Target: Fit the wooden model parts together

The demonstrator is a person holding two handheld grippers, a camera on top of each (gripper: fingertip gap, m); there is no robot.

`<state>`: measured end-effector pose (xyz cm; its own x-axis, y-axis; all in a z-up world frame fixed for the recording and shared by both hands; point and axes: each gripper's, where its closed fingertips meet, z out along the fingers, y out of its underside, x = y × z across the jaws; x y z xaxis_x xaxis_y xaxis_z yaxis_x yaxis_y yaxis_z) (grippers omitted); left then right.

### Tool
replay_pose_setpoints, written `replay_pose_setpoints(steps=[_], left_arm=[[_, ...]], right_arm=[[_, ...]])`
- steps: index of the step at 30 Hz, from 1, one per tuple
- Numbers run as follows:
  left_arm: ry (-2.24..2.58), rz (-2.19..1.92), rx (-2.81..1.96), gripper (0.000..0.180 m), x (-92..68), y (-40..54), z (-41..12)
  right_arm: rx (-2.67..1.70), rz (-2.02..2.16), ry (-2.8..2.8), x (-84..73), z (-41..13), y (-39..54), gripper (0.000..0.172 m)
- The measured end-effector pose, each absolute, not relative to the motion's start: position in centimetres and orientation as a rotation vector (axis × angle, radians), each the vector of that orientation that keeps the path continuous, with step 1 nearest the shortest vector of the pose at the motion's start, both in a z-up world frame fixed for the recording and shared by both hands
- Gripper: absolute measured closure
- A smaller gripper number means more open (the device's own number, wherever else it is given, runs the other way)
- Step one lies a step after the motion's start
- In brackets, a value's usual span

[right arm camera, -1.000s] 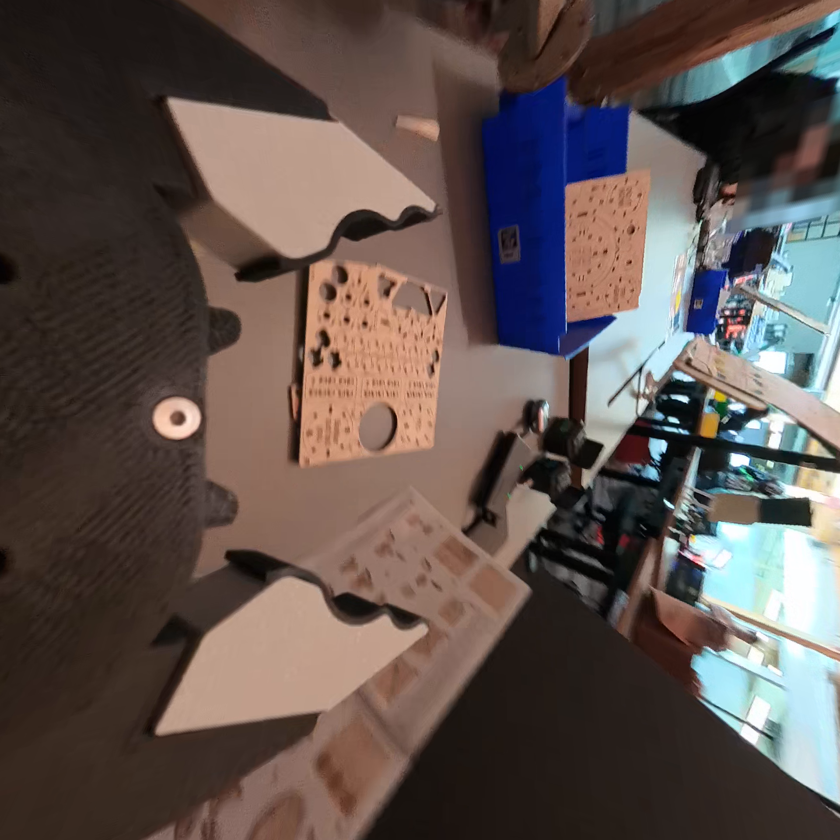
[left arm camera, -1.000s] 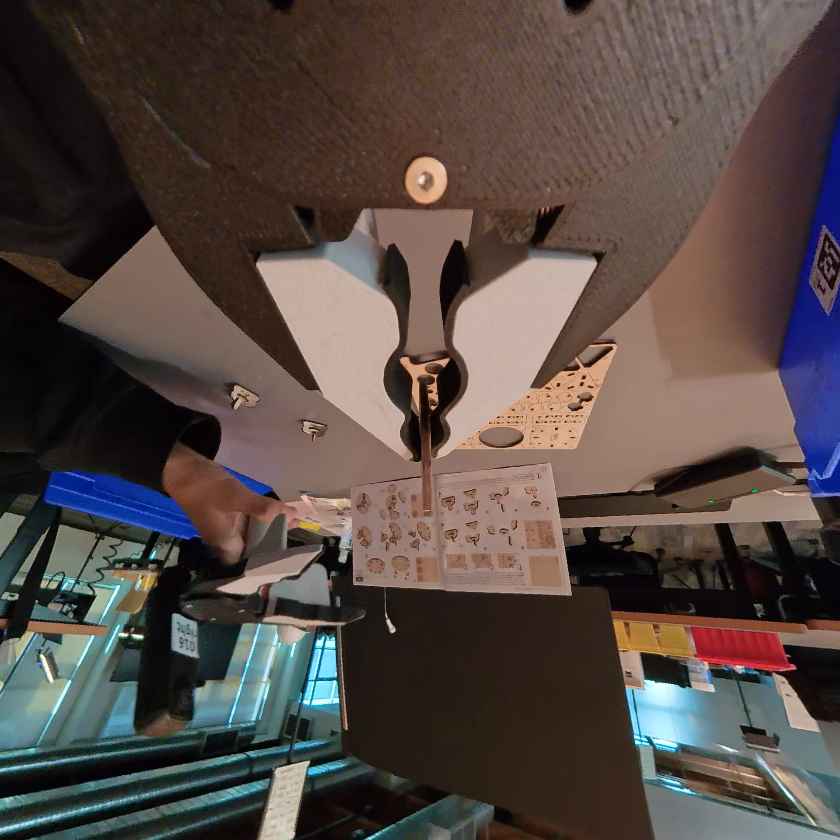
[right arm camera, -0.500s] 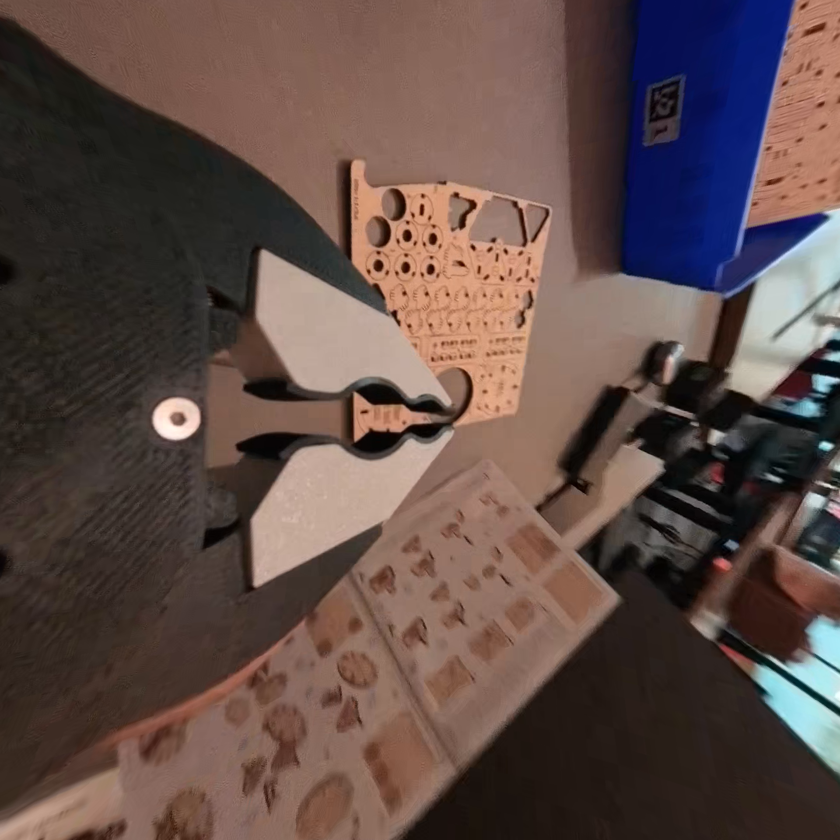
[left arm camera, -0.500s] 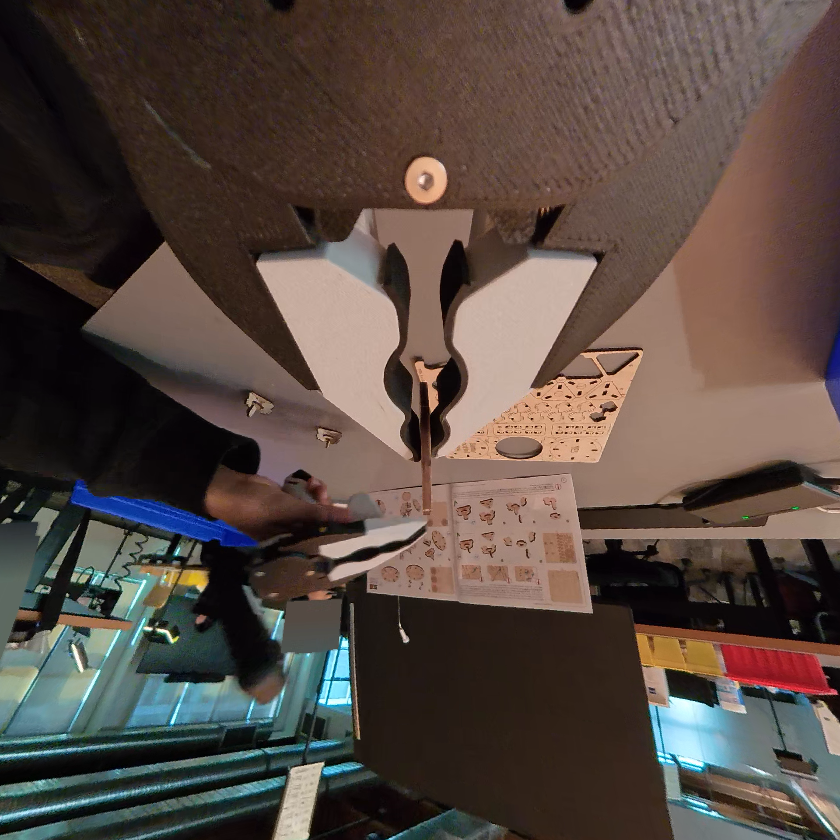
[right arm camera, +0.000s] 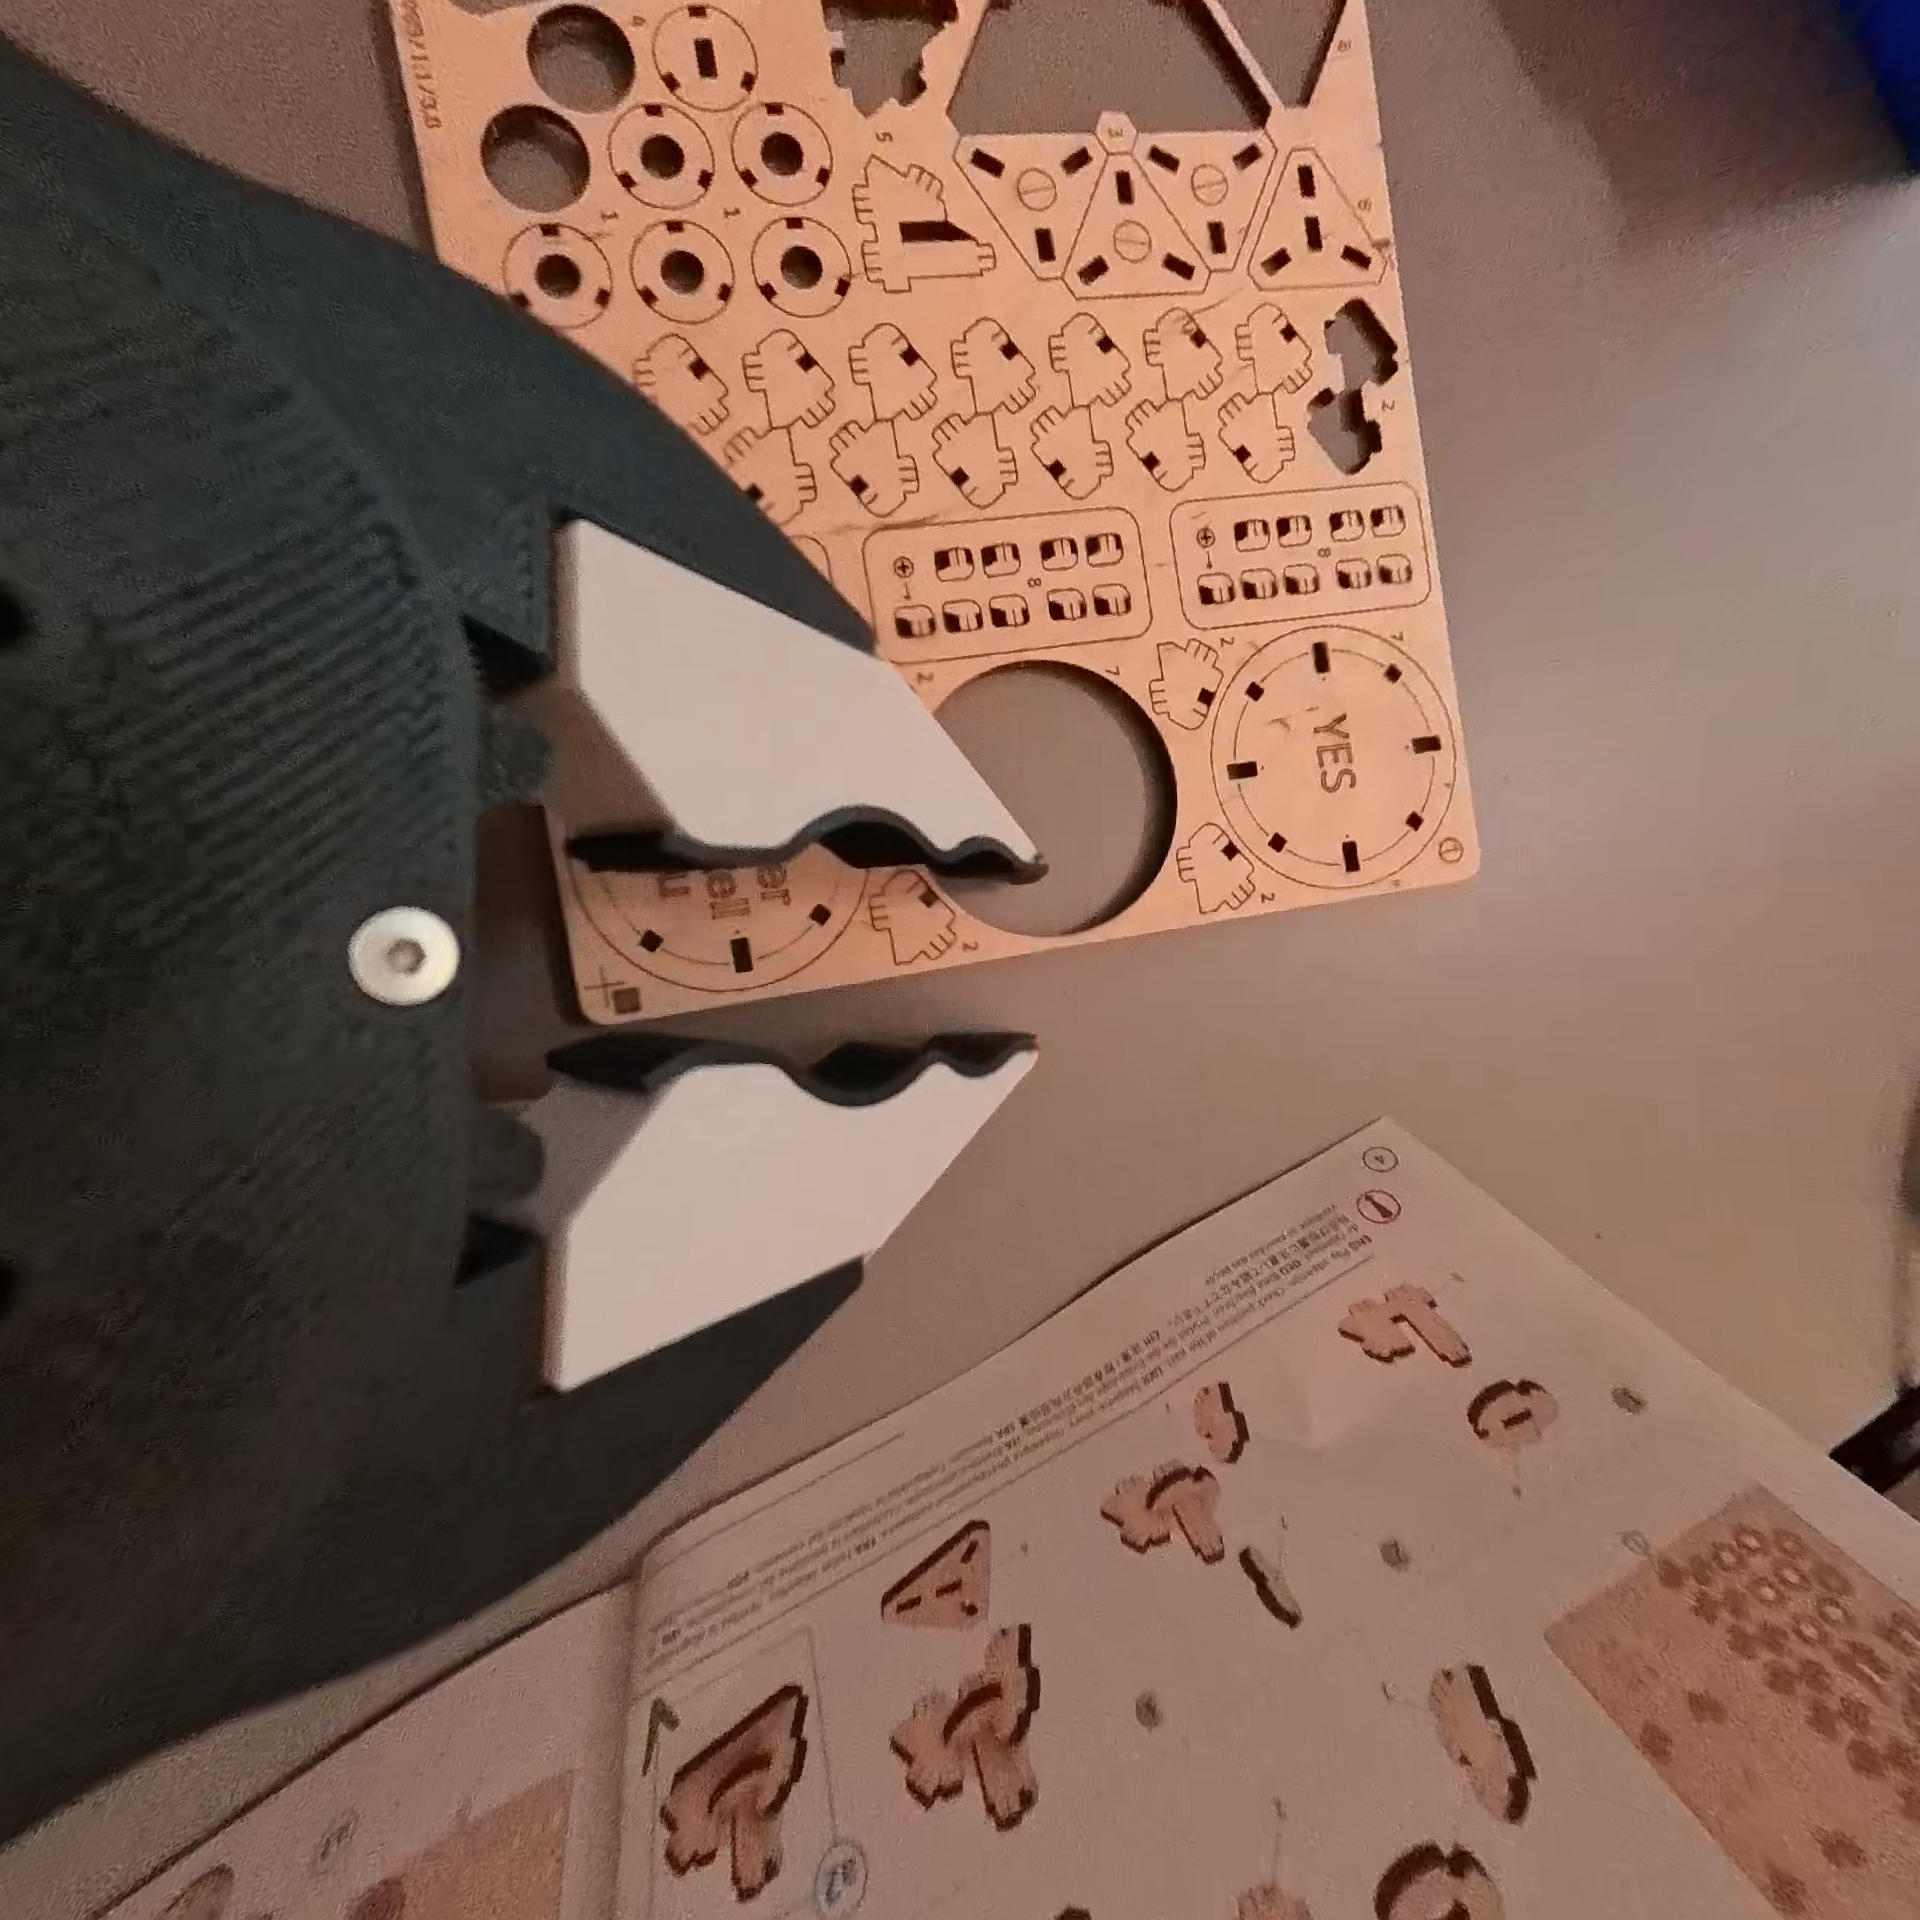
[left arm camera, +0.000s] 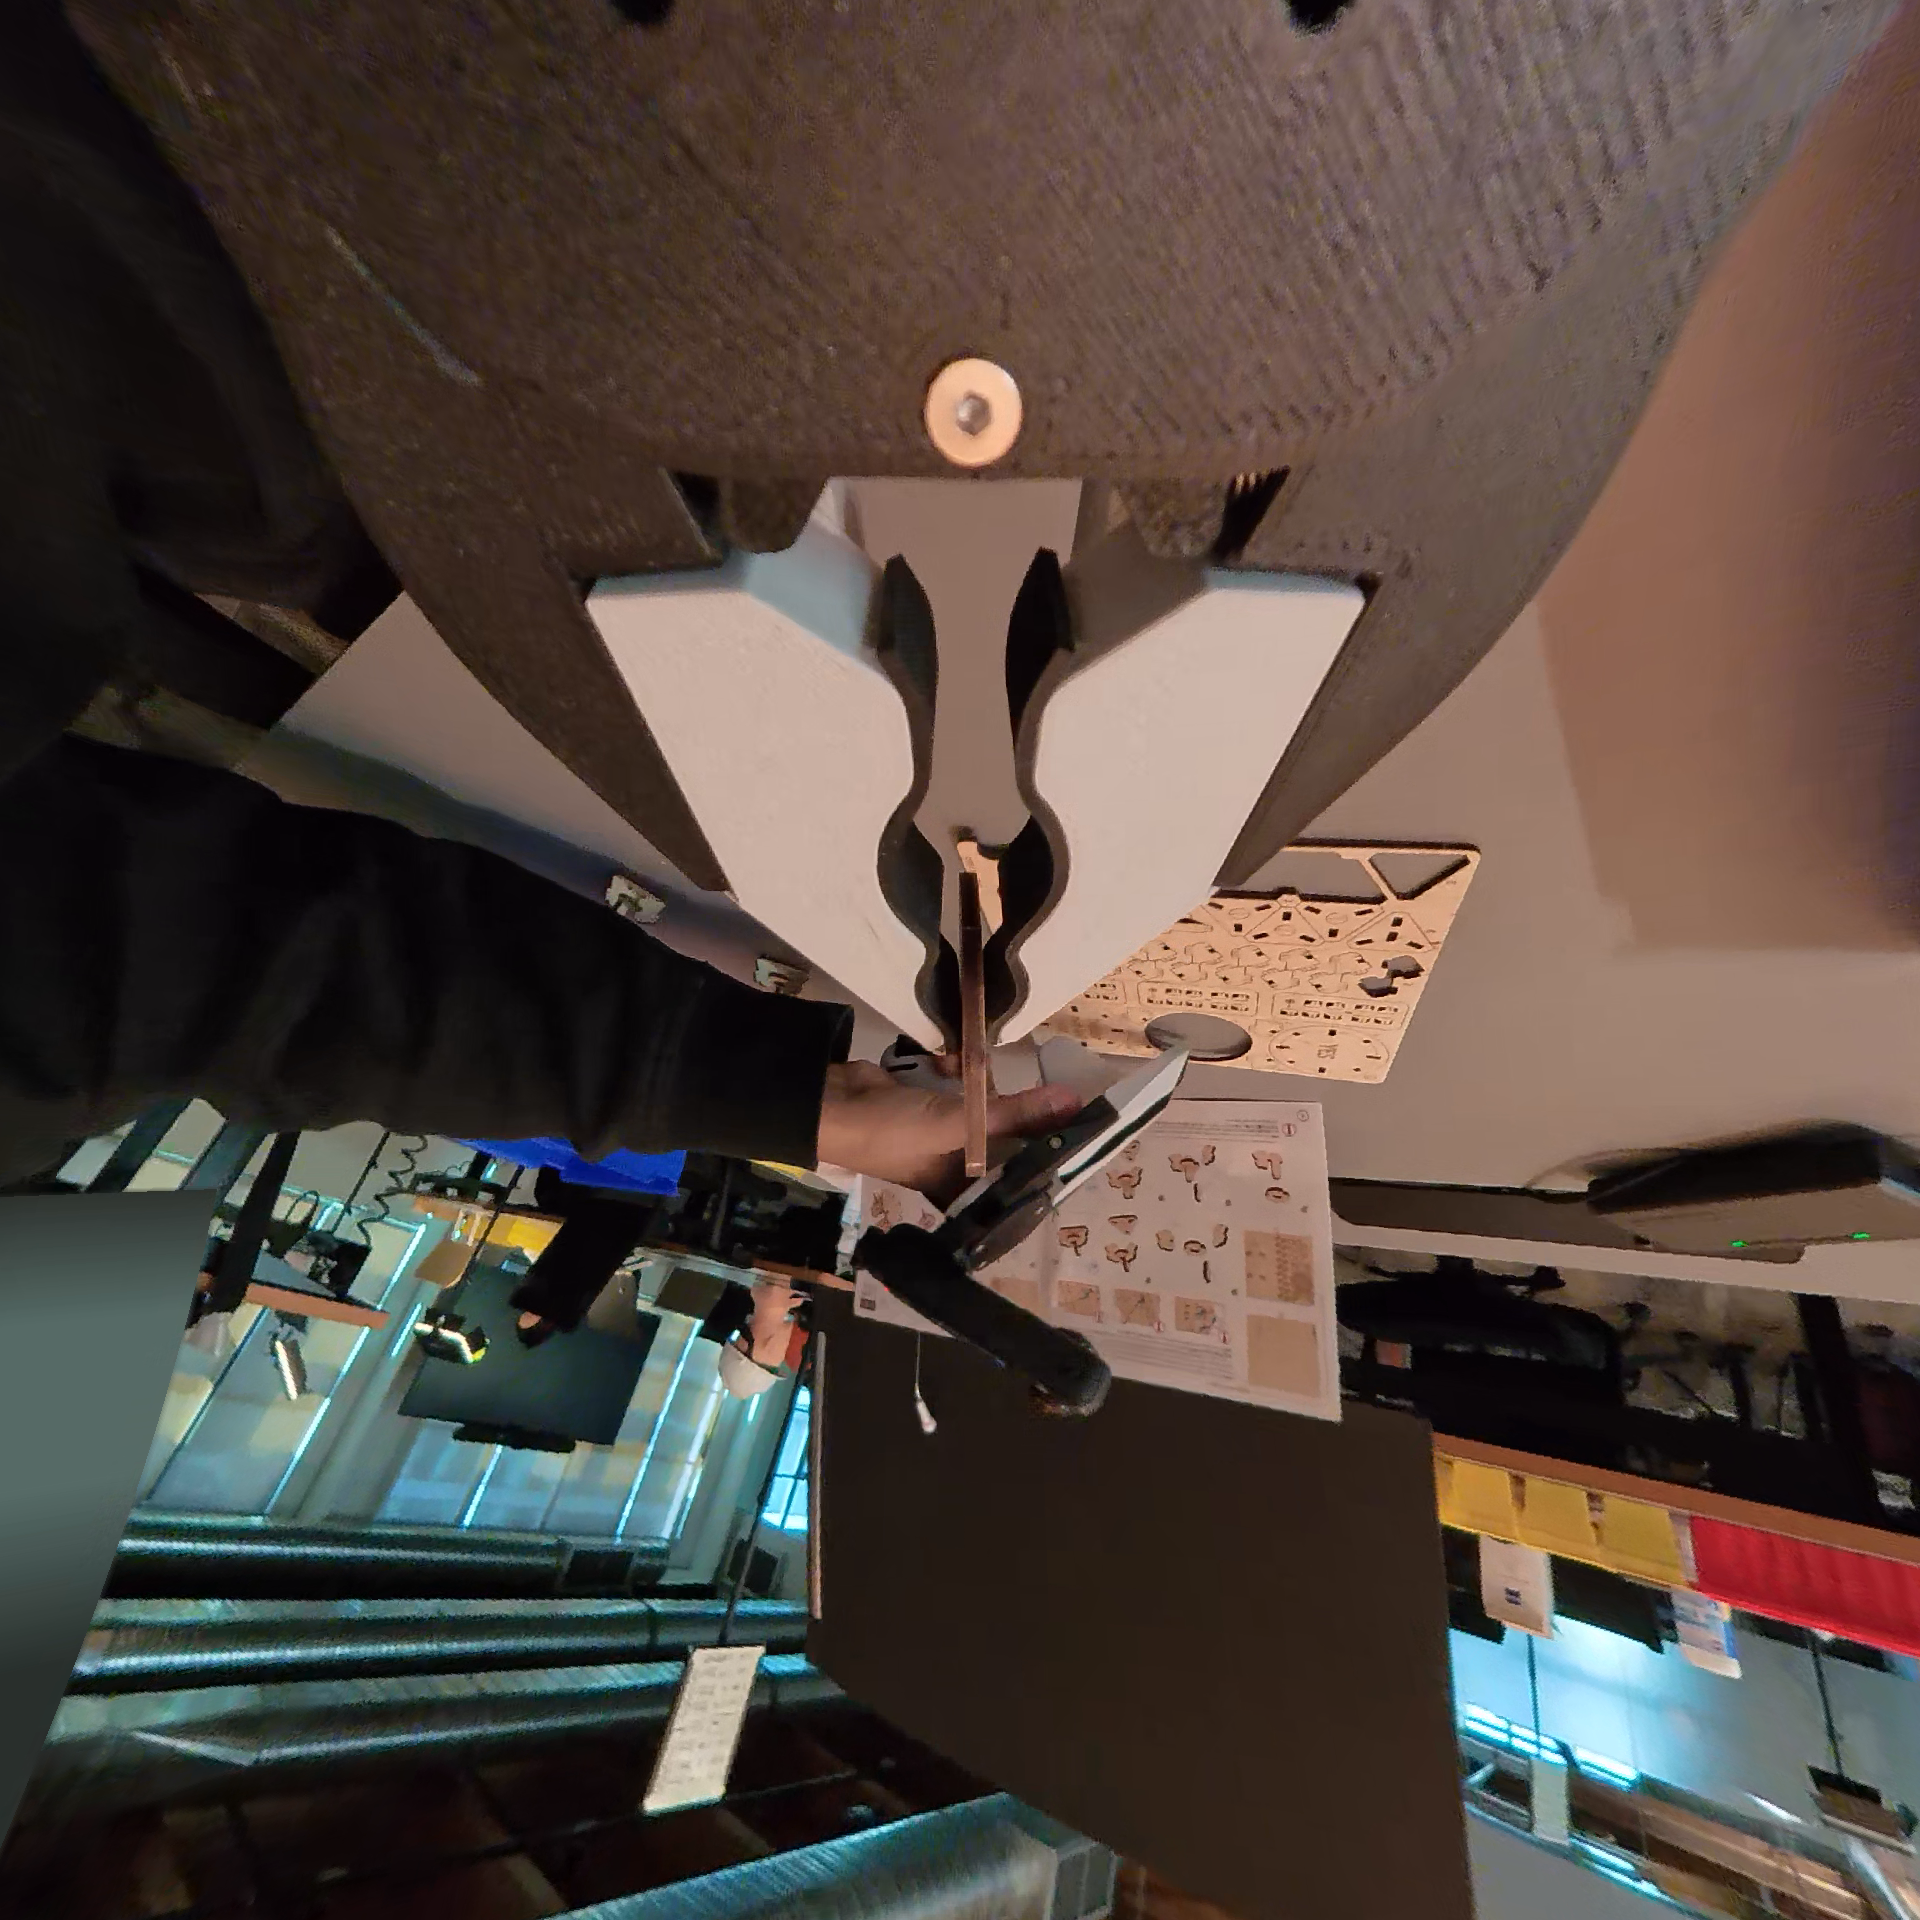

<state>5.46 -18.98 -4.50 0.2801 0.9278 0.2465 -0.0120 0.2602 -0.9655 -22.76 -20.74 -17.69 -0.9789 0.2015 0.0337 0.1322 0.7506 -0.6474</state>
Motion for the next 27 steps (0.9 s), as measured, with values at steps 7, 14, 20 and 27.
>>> replay_pose_setpoints(steps=[7, 14, 20, 27], left_arm=[[-1.056, 0.824, -1.077, 0.178, 6.2, -19.0, -3.5], [-1.043, 0.864, -1.123, 0.178, 6.0, -18.3, -3.2], [-1.045, 0.878, -1.153, 0.178, 6.0, -17.8, -3.3], [-1.114, 0.895, -1.286, 0.178, 5.8, -17.5, -5.3]], right_arm=[[-0.328, 1.204, -2.909, -21.4, -15.4, -23.3, 0.171], [-0.099, 1.260, -2.968, -16.0, -12.5, -28.6, 0.171], [-0.041, 1.200, -3.013, -14.9, -14.3, -31.9, 0.168], [0.064, 1.318, -2.716, -16.6, -7.8, -24.5, 0.122]])
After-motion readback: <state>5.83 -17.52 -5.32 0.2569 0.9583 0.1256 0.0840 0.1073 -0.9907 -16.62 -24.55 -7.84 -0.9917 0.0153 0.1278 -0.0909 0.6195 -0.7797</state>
